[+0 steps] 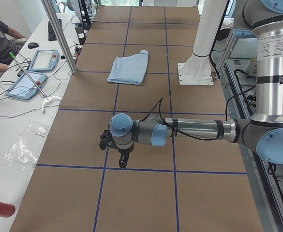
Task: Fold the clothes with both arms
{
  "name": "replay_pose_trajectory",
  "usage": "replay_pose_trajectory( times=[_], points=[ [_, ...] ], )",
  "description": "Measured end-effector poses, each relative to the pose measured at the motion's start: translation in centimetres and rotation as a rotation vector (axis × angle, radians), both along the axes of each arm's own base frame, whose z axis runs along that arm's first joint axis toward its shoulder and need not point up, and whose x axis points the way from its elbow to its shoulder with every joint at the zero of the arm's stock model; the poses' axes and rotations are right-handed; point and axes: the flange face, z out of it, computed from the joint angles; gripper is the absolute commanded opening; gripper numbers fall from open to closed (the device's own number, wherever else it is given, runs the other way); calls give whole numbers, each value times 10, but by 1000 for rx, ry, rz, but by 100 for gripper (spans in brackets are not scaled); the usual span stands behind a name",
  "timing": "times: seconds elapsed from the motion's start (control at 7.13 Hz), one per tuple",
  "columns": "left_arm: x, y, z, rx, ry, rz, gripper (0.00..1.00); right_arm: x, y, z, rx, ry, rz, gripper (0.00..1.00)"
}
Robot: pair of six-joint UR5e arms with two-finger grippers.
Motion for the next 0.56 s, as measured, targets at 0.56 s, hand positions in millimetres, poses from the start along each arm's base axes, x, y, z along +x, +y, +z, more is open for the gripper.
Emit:
replay_pose_trajectory(
  times=[0.56],
  points=[
    [0,0,0,9,0,5,100,-12,-3,2,-20,-14,-28,100]
  ],
)
